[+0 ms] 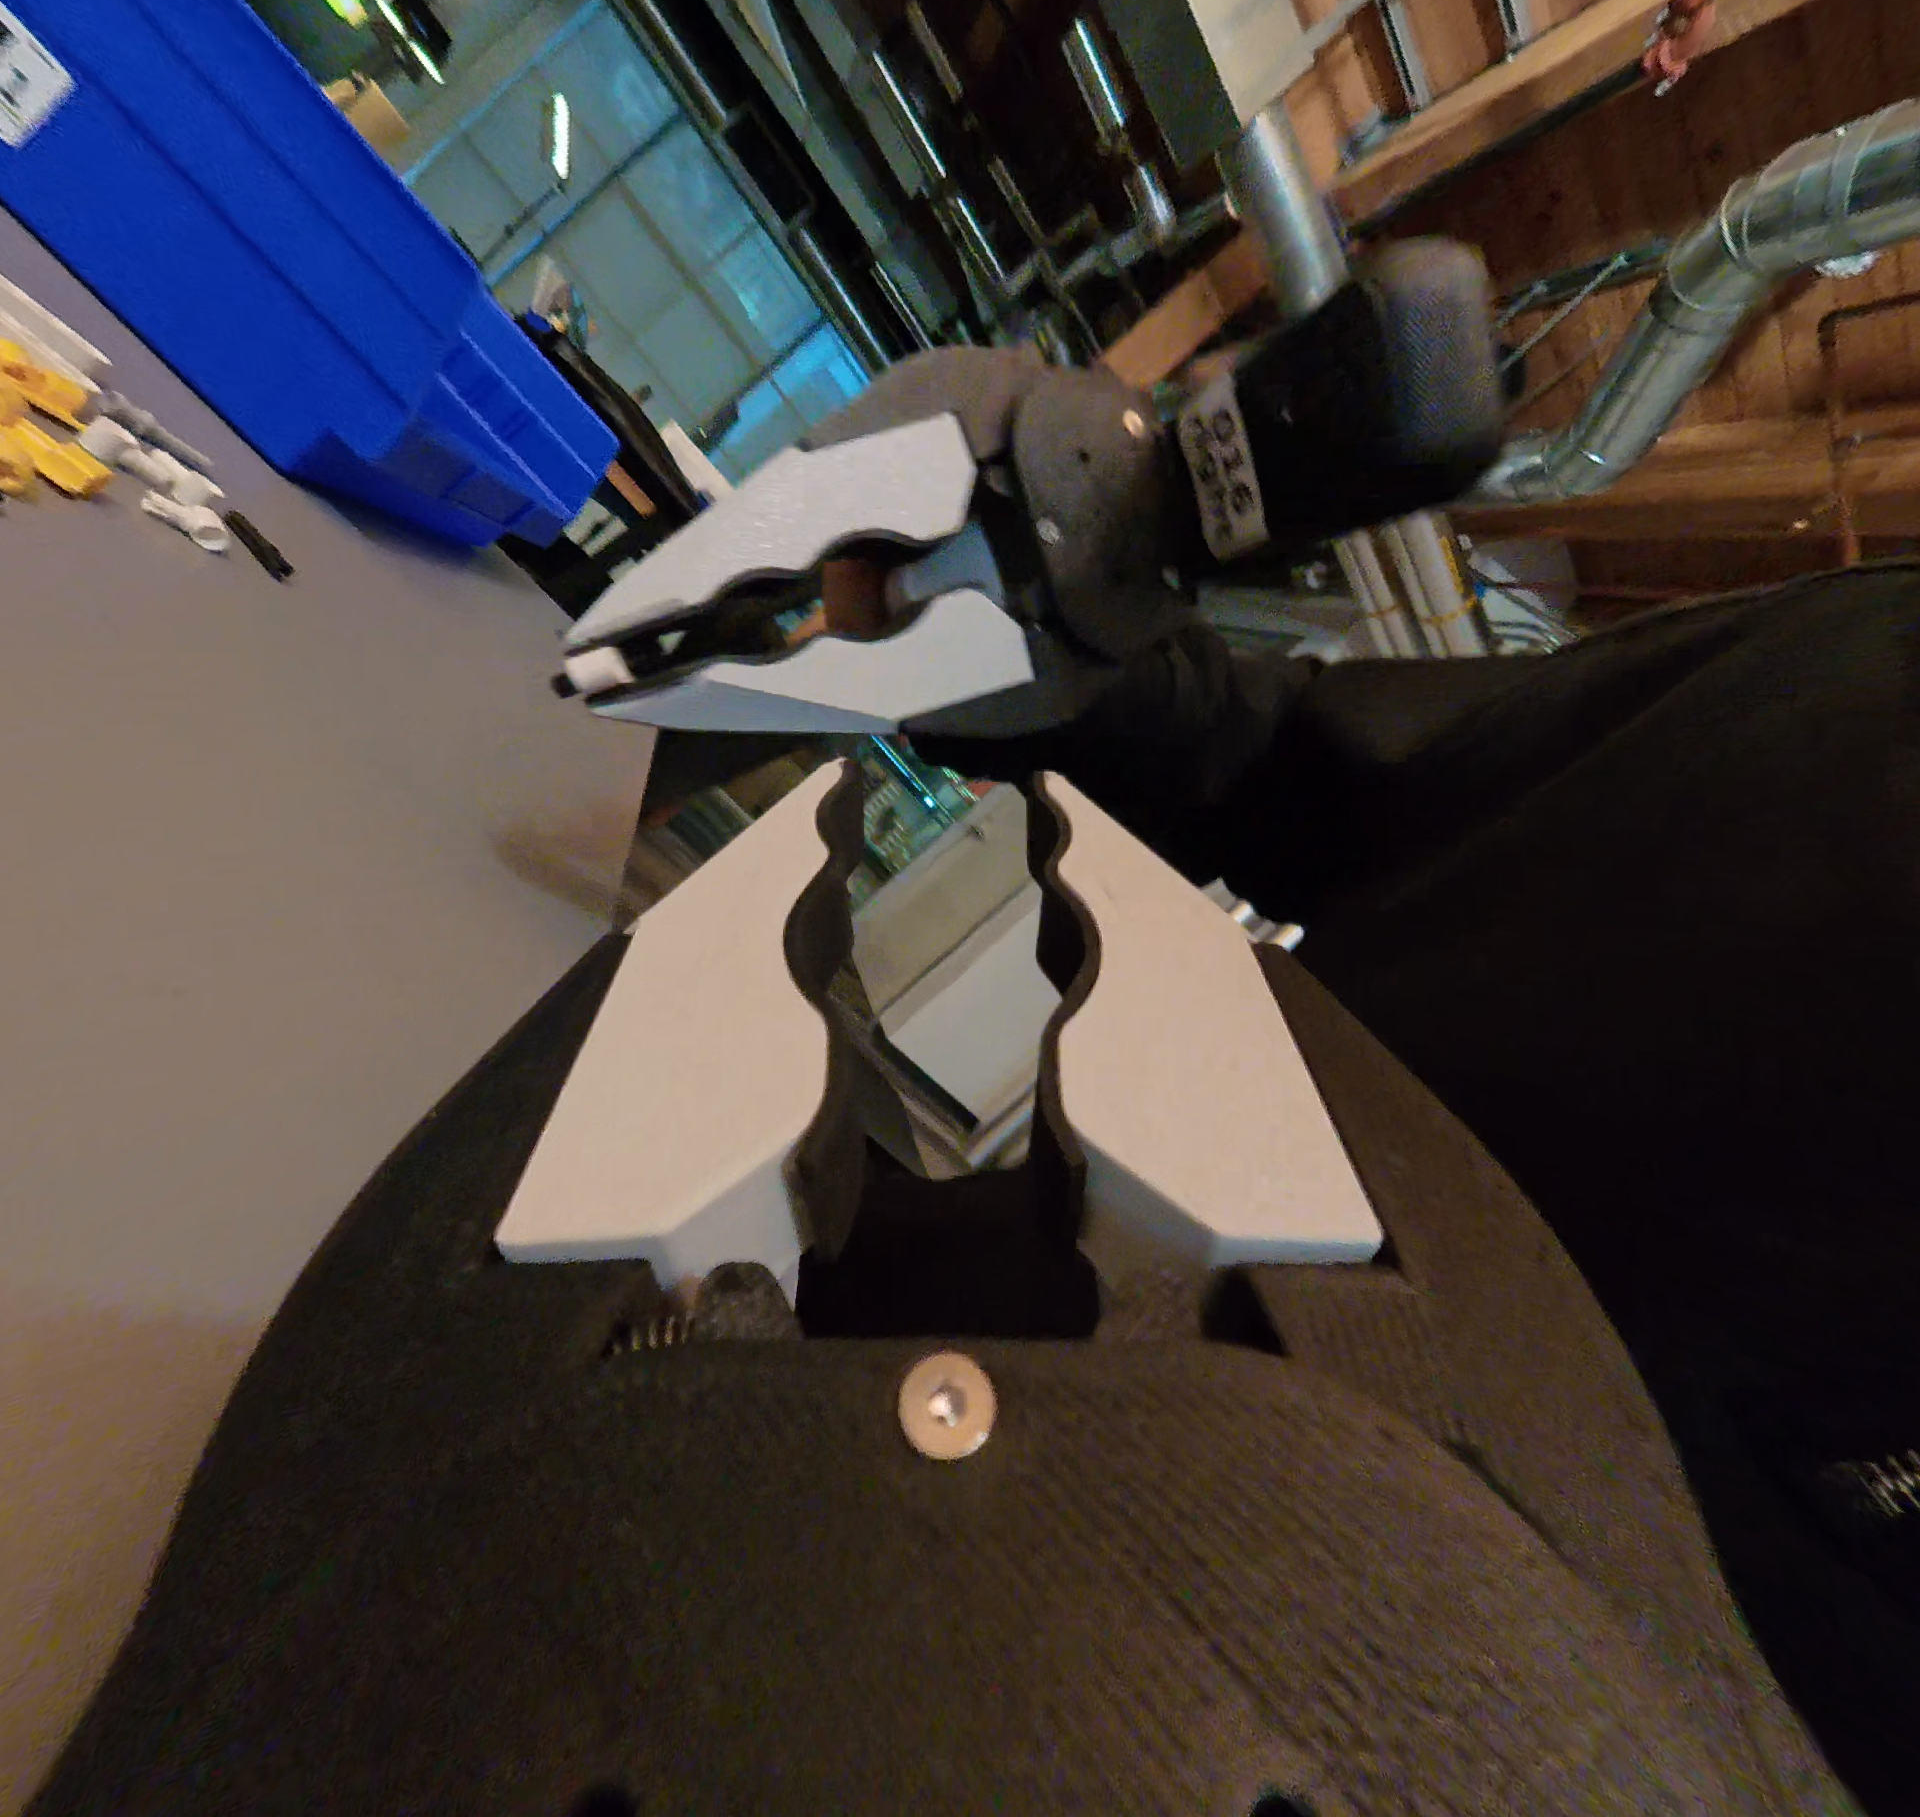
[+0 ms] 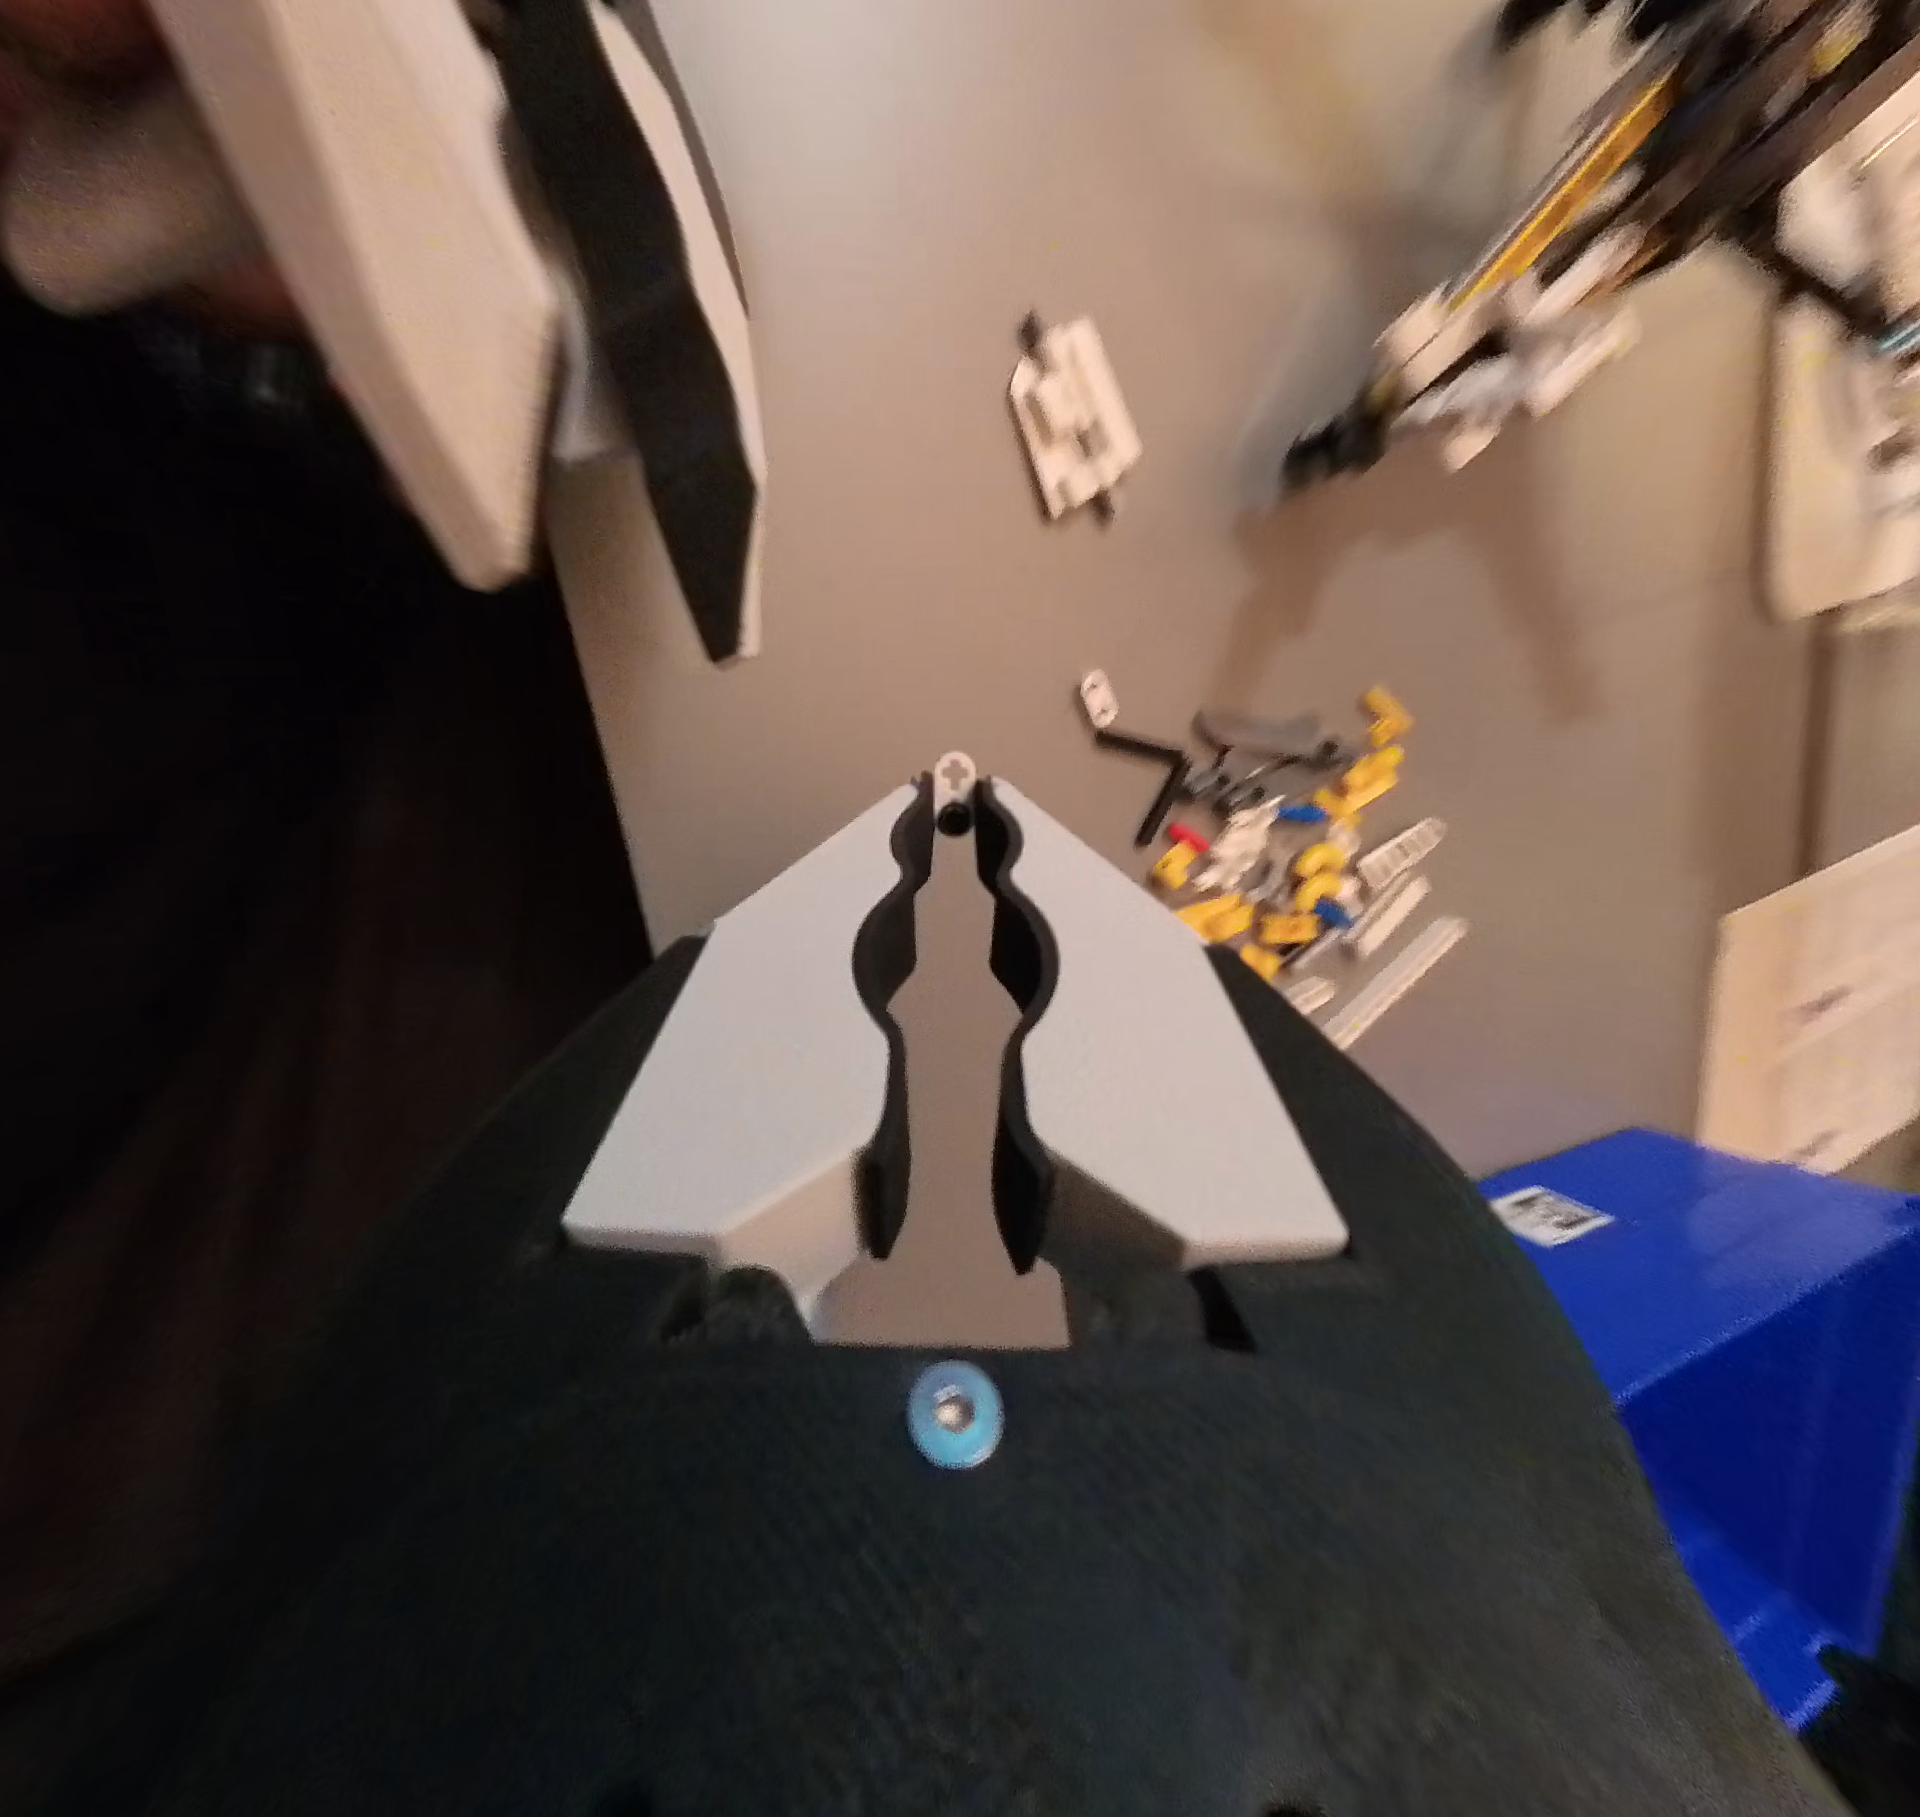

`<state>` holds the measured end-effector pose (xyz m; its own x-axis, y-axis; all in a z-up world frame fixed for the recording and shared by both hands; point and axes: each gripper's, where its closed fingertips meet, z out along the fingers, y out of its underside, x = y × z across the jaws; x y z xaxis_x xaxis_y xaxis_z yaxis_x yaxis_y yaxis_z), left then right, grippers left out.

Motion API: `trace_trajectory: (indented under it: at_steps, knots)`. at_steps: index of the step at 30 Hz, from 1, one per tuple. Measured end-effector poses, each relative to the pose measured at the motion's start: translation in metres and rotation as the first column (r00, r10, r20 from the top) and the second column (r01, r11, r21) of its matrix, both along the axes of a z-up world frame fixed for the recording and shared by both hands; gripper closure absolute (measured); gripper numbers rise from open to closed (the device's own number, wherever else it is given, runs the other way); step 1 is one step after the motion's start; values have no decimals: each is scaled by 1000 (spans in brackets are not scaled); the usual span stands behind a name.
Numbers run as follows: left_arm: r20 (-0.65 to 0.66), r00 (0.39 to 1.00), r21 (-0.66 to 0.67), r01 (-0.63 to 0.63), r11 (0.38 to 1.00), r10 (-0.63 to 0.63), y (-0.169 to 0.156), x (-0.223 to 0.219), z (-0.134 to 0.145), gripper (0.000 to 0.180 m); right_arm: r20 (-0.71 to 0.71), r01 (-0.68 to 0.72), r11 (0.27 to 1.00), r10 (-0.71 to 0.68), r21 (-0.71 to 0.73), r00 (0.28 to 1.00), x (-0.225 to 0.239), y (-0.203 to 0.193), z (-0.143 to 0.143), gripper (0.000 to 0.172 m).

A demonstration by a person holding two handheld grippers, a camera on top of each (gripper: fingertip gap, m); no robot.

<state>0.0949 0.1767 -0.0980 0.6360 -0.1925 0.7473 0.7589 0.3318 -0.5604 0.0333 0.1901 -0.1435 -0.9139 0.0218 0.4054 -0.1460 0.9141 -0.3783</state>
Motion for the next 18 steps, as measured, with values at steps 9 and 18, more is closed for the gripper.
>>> trace_trajectory:
  at_steps: [9,18]
  knots:
    - [-25,957,-102,-290,952,289,-7,-31,-7,144,-151,-160,914,111,-371,982,10,-18,38,166]
    - [-138,920,-99,-382,919,368,-1,-43,13,148,-301,-302,763,148,-572,942,13,-33,57,167]
